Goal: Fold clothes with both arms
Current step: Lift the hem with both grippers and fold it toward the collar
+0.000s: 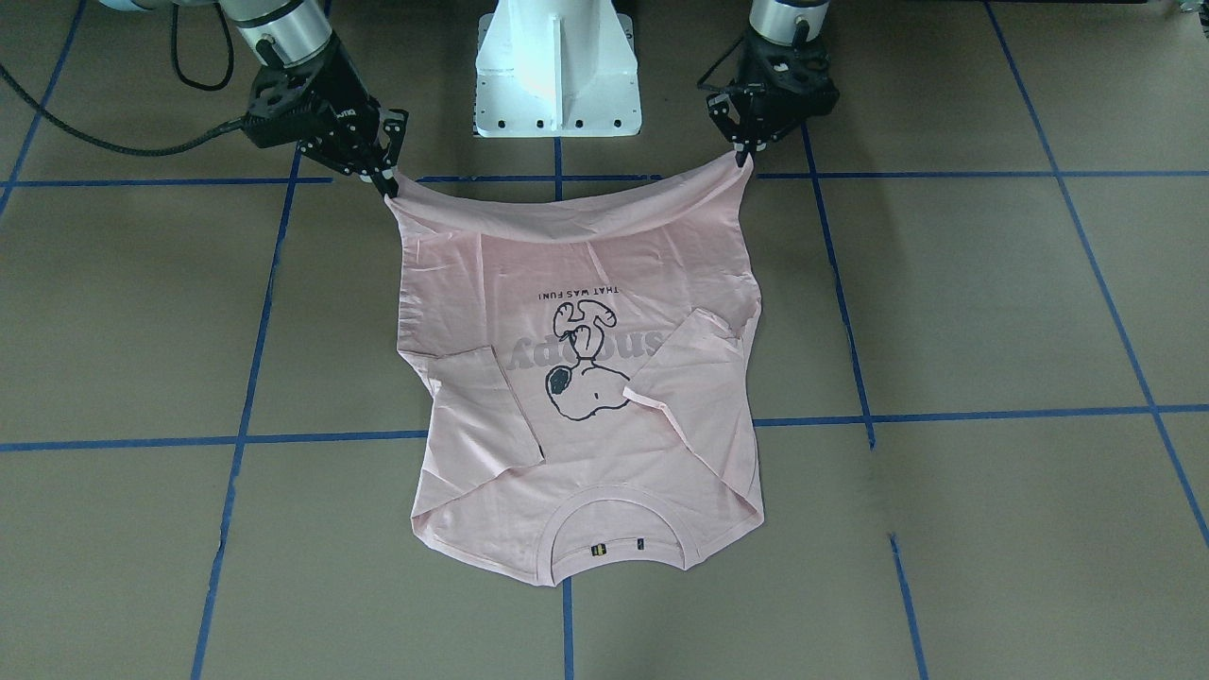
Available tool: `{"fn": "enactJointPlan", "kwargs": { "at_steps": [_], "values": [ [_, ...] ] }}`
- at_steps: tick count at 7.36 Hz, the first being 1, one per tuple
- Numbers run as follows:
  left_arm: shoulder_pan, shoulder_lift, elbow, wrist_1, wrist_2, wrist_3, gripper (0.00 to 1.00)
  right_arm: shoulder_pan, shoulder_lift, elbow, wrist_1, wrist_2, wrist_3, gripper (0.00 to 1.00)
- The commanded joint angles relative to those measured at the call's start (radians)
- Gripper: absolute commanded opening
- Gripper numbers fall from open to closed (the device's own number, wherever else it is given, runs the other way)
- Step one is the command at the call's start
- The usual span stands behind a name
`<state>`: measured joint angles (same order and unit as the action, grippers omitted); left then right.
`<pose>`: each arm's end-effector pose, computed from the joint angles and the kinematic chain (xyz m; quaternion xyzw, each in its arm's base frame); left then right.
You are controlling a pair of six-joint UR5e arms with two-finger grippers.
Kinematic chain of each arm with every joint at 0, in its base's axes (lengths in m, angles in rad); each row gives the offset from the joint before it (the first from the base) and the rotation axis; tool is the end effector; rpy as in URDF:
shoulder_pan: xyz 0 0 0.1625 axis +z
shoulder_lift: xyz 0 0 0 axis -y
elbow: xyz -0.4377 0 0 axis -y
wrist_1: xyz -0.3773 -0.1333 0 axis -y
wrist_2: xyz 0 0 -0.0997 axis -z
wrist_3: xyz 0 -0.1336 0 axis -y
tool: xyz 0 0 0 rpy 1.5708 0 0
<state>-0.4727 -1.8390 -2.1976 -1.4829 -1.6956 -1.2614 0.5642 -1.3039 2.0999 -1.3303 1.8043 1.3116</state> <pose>0.4069 -0.3391 0.3098 0.0964 0.3842 -0.0505 0.9168 -0.4033 -0.3764 0.2955 0.1041 -0.4914 0.0740 0.8615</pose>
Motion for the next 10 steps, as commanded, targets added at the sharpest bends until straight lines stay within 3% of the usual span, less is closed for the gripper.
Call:
{"fn": "enactJointPlan", "kwargs": {
  "at_steps": [1, 3, 6, 10],
  "values": [
    [-0.144, -0.162, 0.234, -0.019, -0.001, 0.095, 0.0, 0.097, 0.141, -0.173, 0.0, 0.02, -0.014, 0.0],
    [-0.214, -0.183, 0.419, -0.226, -0.001, 0.121, 0.0, 0.186, 0.231, -0.358, 0.092, 0.09, -0.022, 0.0],
    [-0.273, -0.238, 0.58, -0.336, 0.0, 0.14, 0.0, 0.249, 0.383, -0.677, 0.238, 0.105, -0.022, 0.0],
    [-0.297, -0.276, 0.743, -0.444, 0.002, 0.175, 0.0, 0.292, 0.477, -0.865, 0.263, 0.125, -0.026, 0.0]
  ]
}}
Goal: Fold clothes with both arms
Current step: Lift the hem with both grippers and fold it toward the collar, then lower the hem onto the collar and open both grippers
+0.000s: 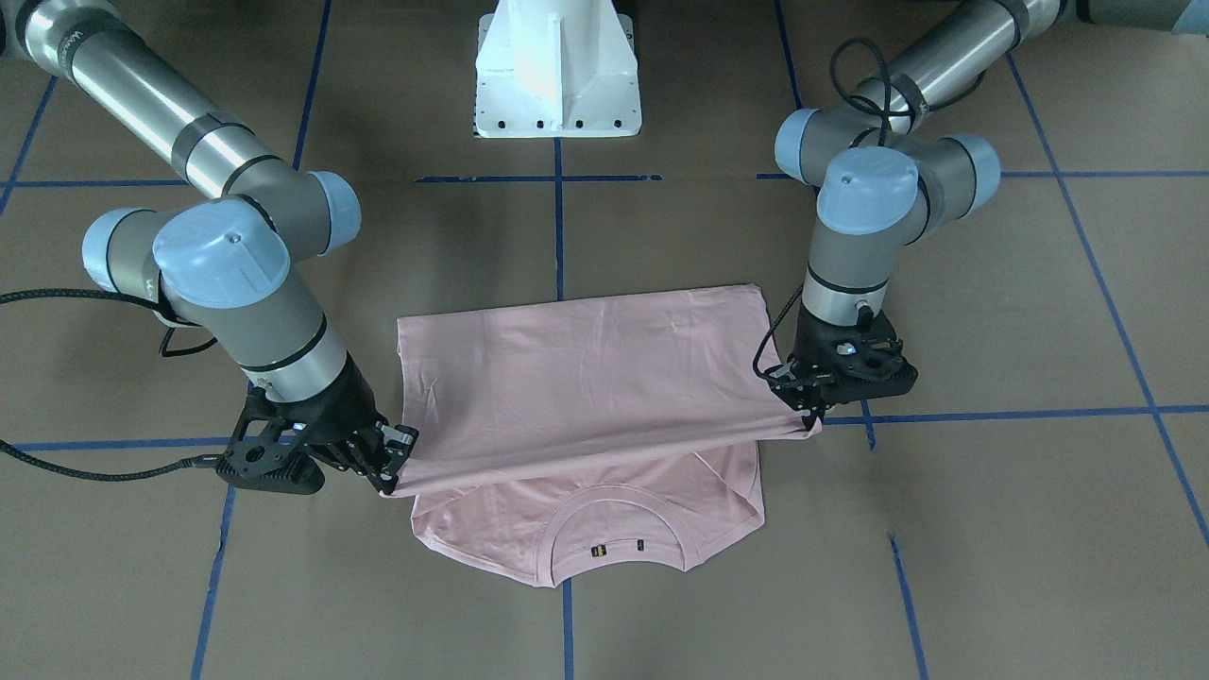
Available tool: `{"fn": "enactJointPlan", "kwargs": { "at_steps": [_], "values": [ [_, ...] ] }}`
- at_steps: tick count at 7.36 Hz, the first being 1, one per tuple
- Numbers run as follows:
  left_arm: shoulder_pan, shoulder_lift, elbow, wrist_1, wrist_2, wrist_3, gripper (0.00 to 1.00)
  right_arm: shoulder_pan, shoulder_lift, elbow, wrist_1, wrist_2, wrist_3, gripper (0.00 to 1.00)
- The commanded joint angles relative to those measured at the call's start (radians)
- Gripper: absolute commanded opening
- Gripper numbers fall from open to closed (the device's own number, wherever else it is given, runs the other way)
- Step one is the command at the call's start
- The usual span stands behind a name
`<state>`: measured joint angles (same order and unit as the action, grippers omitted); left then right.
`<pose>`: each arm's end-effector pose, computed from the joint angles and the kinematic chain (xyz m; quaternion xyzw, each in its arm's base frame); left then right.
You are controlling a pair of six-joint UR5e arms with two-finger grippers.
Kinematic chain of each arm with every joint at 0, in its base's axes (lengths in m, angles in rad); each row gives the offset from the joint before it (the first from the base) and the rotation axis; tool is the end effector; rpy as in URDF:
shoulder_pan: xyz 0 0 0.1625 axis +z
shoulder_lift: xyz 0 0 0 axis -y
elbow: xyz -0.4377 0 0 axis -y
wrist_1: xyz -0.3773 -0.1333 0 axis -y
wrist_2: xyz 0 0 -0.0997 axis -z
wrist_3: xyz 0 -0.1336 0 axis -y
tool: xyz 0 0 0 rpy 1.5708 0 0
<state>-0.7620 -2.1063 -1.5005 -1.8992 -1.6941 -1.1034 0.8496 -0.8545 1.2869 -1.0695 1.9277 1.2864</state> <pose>0.4438 -0.5851 0.3916 0.1760 0.3479 -0.1116 0.9141 -0.4565 -0.6504 0.3288 0.1042 -0.4588 0.1683 0.8662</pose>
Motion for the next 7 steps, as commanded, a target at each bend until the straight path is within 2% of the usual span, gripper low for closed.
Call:
{"fn": "enactJointPlan", "kwargs": {
  "at_steps": [1, 2, 7],
  "values": [
    [-0.01, -0.009, 0.069, -0.056, 0.001, 0.019, 0.0, 0.006, 0.032, -0.058, 0.002, 0.001, -0.002, 0.0],
    [-0.011, -0.009, 0.098, -0.067, 0.002, 0.042, 0.0, 0.008, 0.034, -0.075, 0.003, 0.002, -0.004, 0.0],
    [-0.013, -0.057, 0.098, -0.081, -0.001, 0.034, 0.0, -0.003, 0.043, -0.07, 0.016, 0.004, -0.001, 0.0]
  ]
}}
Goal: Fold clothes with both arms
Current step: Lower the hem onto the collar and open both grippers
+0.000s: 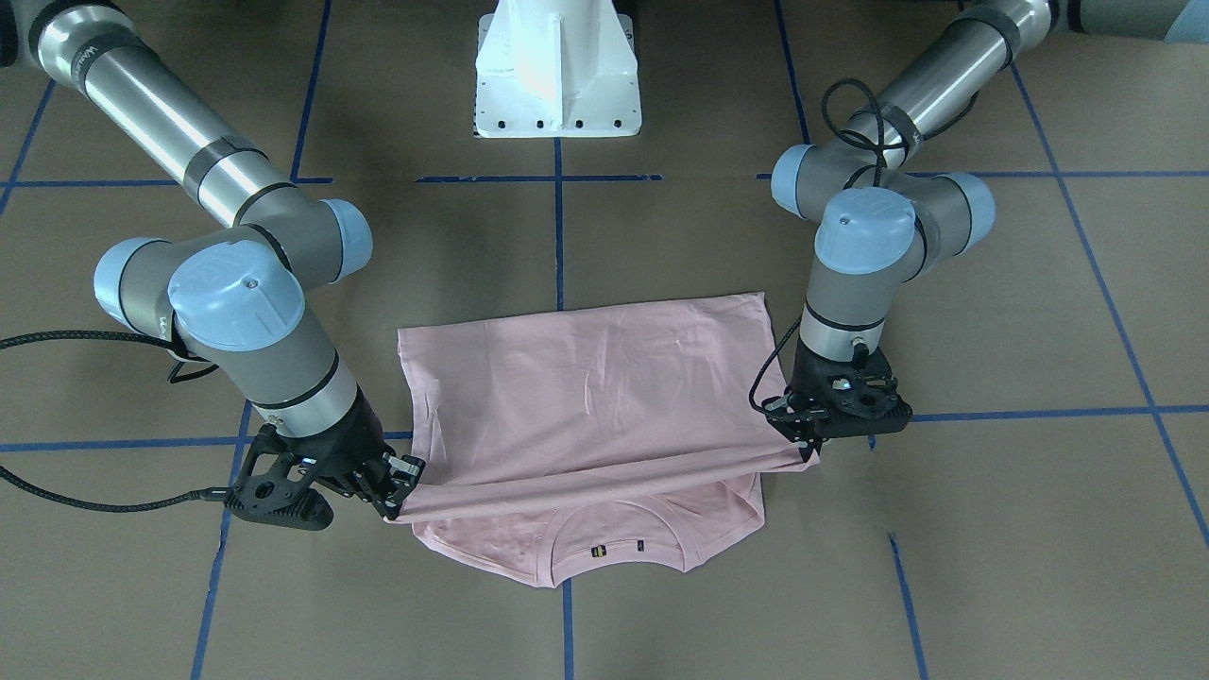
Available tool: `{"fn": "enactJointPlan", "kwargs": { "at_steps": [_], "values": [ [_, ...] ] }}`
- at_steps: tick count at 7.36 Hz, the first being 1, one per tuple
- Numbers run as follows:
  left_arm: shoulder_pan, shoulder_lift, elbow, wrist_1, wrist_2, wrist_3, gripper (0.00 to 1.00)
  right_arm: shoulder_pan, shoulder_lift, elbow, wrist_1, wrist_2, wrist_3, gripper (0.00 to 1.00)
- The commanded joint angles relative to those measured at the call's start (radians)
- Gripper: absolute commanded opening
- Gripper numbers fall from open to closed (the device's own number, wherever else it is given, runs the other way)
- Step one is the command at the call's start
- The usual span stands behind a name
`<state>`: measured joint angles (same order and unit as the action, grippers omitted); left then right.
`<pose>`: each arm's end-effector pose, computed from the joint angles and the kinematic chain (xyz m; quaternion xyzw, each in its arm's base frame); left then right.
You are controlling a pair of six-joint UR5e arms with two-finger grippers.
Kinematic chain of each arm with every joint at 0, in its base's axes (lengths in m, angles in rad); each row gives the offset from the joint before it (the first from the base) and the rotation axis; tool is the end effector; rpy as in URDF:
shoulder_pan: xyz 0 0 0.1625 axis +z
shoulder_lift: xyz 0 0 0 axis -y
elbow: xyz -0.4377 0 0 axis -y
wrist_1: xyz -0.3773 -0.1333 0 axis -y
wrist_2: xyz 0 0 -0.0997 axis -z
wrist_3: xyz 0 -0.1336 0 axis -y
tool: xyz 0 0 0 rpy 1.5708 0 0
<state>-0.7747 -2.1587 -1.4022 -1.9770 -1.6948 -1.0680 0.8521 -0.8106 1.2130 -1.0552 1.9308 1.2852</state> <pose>0.4560 -0.6098 0.3897 0.1931 0.3553 -0.0993 0.9092 -0.4675 -0.6654 0.3287 0.0996 -0.4537 0.1703 0.8690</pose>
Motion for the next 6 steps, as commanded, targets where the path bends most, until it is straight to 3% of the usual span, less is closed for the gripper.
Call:
{"fn": "enactJointPlan", "kwargs": {
  "at_steps": [1, 2, 4, 6],
  "values": [
    [0.0, -0.009, 0.0, -0.003, 0.0, -0.003, 0.17, -0.005, -0.002, 0.003, 0.001, 0.002, -0.001, 0.37],
    [0.002, -0.007, 0.0, -0.002, 0.0, -0.004, 0.99, -0.016, -0.018, 0.005, 0.035, 0.001, -0.004, 0.99],
    [-0.001, -0.007, -0.003, 0.003, -0.002, -0.001, 1.0, -0.01, -0.03, 0.008, 0.076, 0.048, -0.038, 1.0],
    [-0.005, -0.006, -0.046, 0.0, -0.064, -0.051, 1.0, -0.01, -0.105, 0.125, 0.063, 0.111, -0.026, 1.0]
  ]
}}
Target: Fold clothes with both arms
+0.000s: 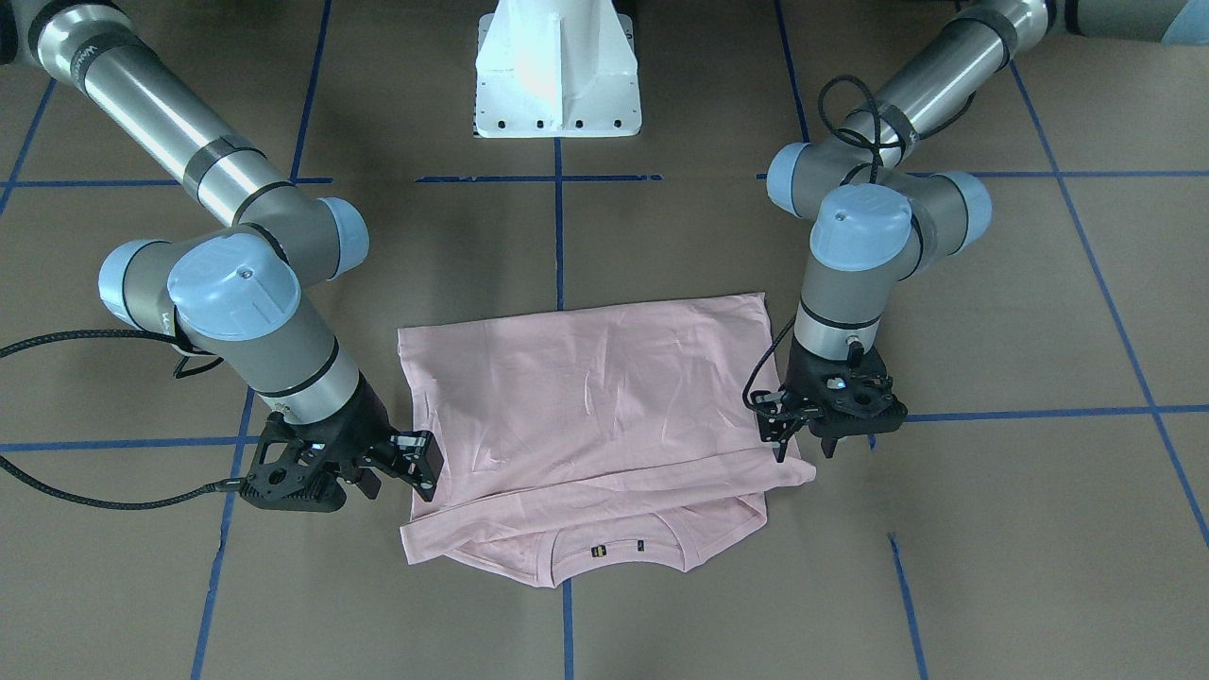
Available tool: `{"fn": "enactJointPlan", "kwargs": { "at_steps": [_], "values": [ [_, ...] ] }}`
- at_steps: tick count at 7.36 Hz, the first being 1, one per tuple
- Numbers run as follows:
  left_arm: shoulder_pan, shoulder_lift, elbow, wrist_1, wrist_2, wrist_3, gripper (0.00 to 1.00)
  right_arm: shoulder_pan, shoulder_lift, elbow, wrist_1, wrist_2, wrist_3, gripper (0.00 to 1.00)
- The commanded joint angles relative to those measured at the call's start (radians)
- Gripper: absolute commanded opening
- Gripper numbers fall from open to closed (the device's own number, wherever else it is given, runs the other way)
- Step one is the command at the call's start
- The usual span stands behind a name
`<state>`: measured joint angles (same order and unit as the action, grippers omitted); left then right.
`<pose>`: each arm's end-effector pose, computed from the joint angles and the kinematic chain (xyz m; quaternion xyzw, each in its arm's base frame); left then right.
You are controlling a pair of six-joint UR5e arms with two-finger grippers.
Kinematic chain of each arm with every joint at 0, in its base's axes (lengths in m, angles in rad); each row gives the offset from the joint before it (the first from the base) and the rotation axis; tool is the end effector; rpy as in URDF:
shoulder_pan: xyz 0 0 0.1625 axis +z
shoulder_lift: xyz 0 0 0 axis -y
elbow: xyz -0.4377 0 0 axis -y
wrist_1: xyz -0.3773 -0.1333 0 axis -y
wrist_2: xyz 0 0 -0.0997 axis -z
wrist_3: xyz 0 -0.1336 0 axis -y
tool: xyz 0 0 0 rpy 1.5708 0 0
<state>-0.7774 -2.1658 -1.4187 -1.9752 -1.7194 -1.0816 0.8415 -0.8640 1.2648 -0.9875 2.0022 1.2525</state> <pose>0.4558 -0.6079 0.3760 0.1881 0.3705 -0.1003 0.9040 -0.4673 -0.6391 0.3323 0.0951 -0.4894 0.1250 0.8578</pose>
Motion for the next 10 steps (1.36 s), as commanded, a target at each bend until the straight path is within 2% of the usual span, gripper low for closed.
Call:
{"fn": "enactJointPlan", "kwargs": {
  "at_steps": [1, 3, 4, 5, 7, 10],
  "values": [
    [0.0, 0.009, -0.067, 0.004, -0.042, -0.064, 1.0, -0.015, -0.116, 0.175, -0.063, 0.04, 0.011, 1.0],
    [0.0, 0.015, -0.118, 0.012, -0.084, -0.069, 1.0, -0.08, -0.182, 0.38, -0.314, 0.021, 0.027, 1.0],
    [0.0, 0.021, -0.135, 0.012, -0.092, -0.07, 1.0, -0.137, -0.225, 0.424, -0.341, -0.018, 0.028, 1.0],
    [0.004, 0.029, -0.161, 0.012, -0.092, -0.087, 1.0, -0.191, -0.233, 0.421, -0.344, -0.069, 0.028, 1.0],
    [0.016, 0.027, -0.18, 0.01, -0.092, -0.158, 1.0, -0.251, -0.268, 0.41, -0.344, -0.095, 0.027, 1.0],
    [0.023, 0.027, -0.2, 0.01, -0.092, -0.169, 1.0, -0.262, -0.26, 0.369, -0.342, -0.105, 0.022, 1.0]
  ]
}}
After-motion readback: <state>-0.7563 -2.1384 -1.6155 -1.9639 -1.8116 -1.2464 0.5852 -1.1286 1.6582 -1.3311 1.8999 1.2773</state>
